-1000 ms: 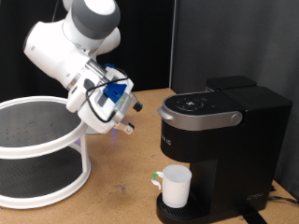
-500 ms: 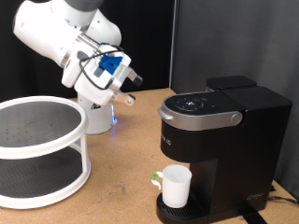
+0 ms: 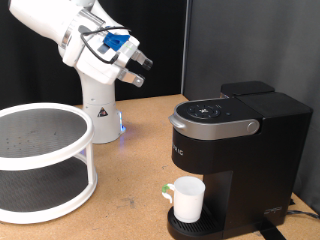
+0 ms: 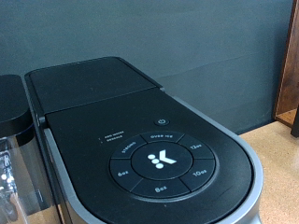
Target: Make a cup of coffee with the keurig machine
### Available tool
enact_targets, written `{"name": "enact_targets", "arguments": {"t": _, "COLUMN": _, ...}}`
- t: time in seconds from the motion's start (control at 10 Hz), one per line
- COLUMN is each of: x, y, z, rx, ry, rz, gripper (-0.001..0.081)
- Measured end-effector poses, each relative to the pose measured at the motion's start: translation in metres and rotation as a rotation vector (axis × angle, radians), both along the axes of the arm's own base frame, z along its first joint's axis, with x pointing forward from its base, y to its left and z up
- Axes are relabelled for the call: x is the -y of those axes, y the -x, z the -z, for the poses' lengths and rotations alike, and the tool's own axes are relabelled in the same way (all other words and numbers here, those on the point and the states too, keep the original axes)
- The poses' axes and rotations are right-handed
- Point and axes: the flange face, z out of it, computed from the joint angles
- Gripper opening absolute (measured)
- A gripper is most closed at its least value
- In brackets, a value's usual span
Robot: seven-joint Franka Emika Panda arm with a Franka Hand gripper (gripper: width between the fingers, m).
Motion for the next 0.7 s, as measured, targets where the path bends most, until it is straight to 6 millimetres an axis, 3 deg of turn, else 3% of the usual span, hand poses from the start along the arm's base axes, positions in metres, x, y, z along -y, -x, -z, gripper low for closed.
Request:
{"name": "enact_targets", "arguments": {"t": 0.3, "x": -0.013, "y": -0.012, "z": -0.019, "rx": 0.033, "ry": 0.034, "rz": -0.002, "gripper": 0.0801}}
{"name": "enact_targets", "arguments": {"t": 0.7, "x": -0.058, "y": -0.036, "z": -0.055, "rx": 0.005, "ry": 0.394, "rz": -0.167, "gripper": 0.0801}}
